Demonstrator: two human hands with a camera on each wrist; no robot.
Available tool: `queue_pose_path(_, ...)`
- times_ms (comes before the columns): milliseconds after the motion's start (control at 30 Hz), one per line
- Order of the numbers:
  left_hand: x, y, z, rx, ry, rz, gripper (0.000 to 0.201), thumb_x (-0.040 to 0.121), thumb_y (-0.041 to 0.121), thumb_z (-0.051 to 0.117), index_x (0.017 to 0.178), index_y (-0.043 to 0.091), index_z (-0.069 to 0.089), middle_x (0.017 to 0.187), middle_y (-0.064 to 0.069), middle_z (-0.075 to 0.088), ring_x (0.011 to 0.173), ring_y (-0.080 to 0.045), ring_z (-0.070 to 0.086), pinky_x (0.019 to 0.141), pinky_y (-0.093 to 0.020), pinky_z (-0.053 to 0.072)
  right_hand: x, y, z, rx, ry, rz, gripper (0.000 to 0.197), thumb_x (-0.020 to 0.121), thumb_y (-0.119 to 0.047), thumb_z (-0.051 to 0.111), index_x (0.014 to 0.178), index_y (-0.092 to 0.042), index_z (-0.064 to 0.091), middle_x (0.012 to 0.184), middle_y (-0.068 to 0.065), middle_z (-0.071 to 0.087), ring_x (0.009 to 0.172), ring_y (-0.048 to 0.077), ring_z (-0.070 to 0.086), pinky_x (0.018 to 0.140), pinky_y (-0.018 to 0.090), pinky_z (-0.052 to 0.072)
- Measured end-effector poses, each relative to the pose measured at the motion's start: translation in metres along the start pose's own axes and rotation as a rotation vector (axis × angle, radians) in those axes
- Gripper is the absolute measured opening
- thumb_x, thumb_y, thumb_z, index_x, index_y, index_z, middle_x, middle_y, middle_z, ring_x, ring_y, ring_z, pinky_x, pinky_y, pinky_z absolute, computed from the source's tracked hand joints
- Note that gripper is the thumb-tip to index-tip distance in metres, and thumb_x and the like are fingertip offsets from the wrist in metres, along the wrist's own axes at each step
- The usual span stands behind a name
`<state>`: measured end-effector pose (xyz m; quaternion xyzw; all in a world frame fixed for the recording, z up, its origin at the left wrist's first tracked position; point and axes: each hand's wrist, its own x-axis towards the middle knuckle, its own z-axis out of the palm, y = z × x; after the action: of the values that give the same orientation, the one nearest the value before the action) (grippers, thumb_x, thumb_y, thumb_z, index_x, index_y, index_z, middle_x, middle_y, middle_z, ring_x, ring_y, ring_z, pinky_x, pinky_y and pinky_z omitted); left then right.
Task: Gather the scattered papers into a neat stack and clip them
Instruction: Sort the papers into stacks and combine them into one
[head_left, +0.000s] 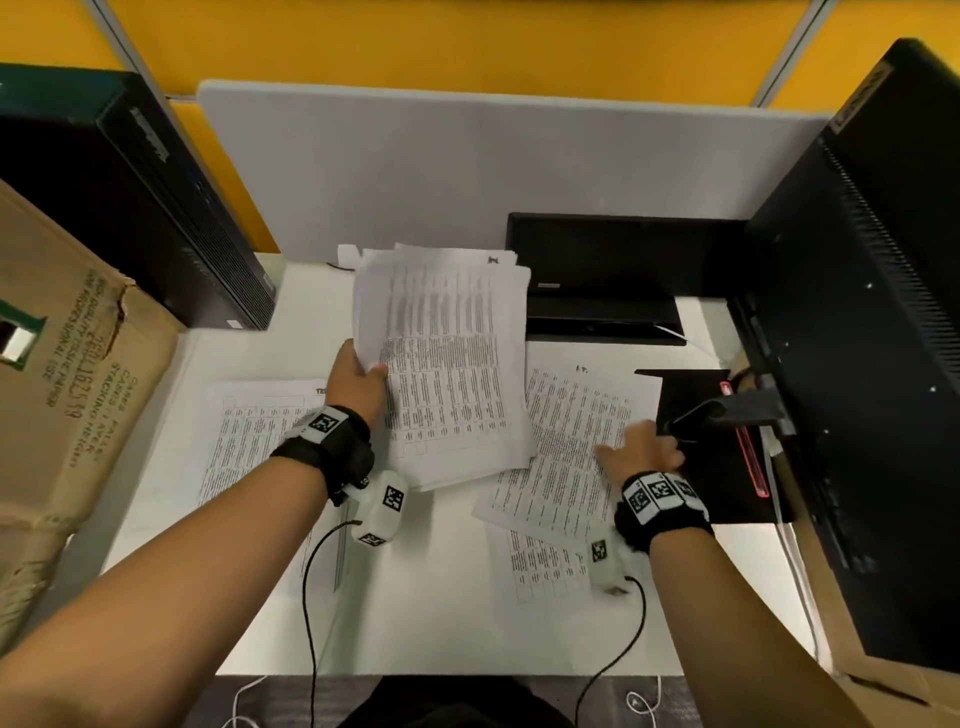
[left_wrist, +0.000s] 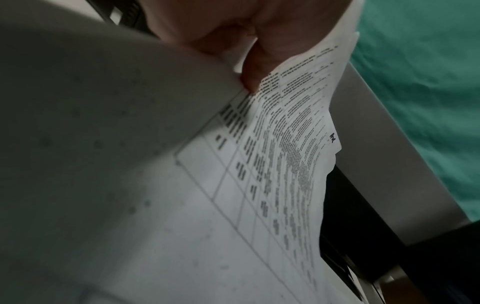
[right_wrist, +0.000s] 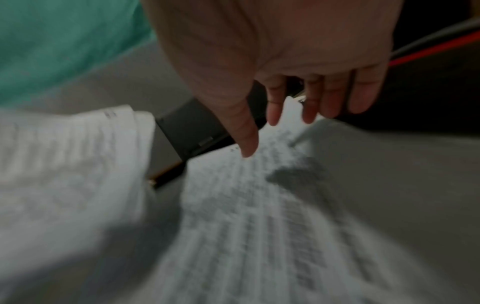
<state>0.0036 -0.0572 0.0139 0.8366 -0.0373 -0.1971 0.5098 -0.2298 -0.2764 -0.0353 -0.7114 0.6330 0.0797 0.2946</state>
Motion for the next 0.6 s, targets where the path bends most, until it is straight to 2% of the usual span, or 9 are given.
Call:
queue_pose_path(33,0.003,-0.002,-0.003,-0.011,0.007,-0.007,0.036,0.096,0.005,0.047,0.132,0.012,0.046,0.116,-0.002,0.056,0.103,-0.018,0.053,0.091,-0.029,0.042,0.001,0.008,0.005,-0.093,0.029,0.06,0.066,0.078,-0.039,0.075,0.129,-0.013,0.043,0.136,0.019,0.035,0.123,0.036,0.037,0.098,0.047,0.04)
queue_pose_path(100,0.008,-0.006,-0.007,-0.017,0.021,-0.02,0.037,0.095,0.005,0.048,0.131,0.013,0.046,0.121,-0.002,0.058,0.108,-0.019,0.055,0.096,-0.032,0.044,-0.001,0.019,0.014,-0.095,0.11,0.093,0.069,0.073,-0.036,0.081,0.125,-0.011,0.043,0.136,0.02,0.033,0.122,0.037,0.036,0.102,0.052,0.037)
queue_pose_path(167,0.011,-0.008,-0.01,-0.01,0.03,-0.025,0.037,0.094,0.006,0.049,0.131,0.014,0.047,0.126,-0.007,0.06,0.113,-0.026,0.057,0.1,-0.04,0.045,0.001,0.023,0.019,0.015,0.182,0.077,0.065,0.071,-0.019,0.083,0.12,-0.011,0.041,0.133,0.02,0.033,0.117,0.038,0.039,0.098,0.051,0.04)
queue_pose_path(233,0.013,-0.01,-0.013,0.007,0.034,-0.028,0.037,0.094,0.006,0.049,0.131,0.014,0.047,0.126,-0.01,0.06,0.114,-0.029,0.058,0.101,-0.043,0.046,0.001,0.023,0.02,0.114,0.205,0.067,0.065,0.071,-0.002,0.078,0.12,-0.01,0.037,0.13,0.023,0.033,0.111,0.04,0.044,0.091,0.049,0.046)
queue_pose_path(300,0.013,-0.01,-0.015,0.018,0.035,-0.029,0.038,0.094,0.007,0.049,0.131,0.014,0.047,0.127,-0.011,0.06,0.115,-0.03,0.058,0.101,-0.045,0.046,0.001,0.02,0.018,0.179,0.21,0.061,0.063,0.071,0.008,0.072,0.12,-0.008,0.035,0.129,0.024,0.035,0.105,0.041,0.048,0.083,0.046,0.049)
queue_pose_path(367,0.012,-0.01,-0.016,0.025,0.032,-0.028,0.037,0.095,0.007,0.049,0.131,0.013,0.047,0.128,-0.012,0.059,0.116,-0.031,0.057,0.101,-0.044,0.046,0.001,0.02,0.016,0.197,0.214,0.047,0.06,0.073,0.008,0.07,0.12,-0.007,0.035,0.128,0.024,0.039,0.103,0.042,0.052,0.083,0.047,0.05)
queue_pose_path(500,0.009,-0.009,-0.018,0.026,0.029,-0.031,0.038,0.096,0.007,0.047,0.133,0.013,0.045,0.129,-0.012,0.057,0.117,-0.032,0.055,0.098,-0.041,0.045,0.001,0.025,0.016,0.118,0.241,0.046,0.055,0.076,0.0,0.067,0.12,-0.011,0.035,0.123,0.023,0.052,0.112,0.04,0.047,0.096,0.052,0.041)
queue_pose_path(600,0.008,-0.009,-0.022,0.025,0.031,-0.022,0.039,0.096,0.006,0.047,0.135,0.013,0.044,0.131,-0.012,0.057,0.118,-0.032,0.055,0.098,-0.04,0.043,-0.004,0.025,0.015,0.285,0.223,0.069,0.054,0.082,-0.002,0.062,0.126,-0.015,0.032,0.126,0.024,0.048,0.111,0.041,0.048,0.093,0.05,0.044)
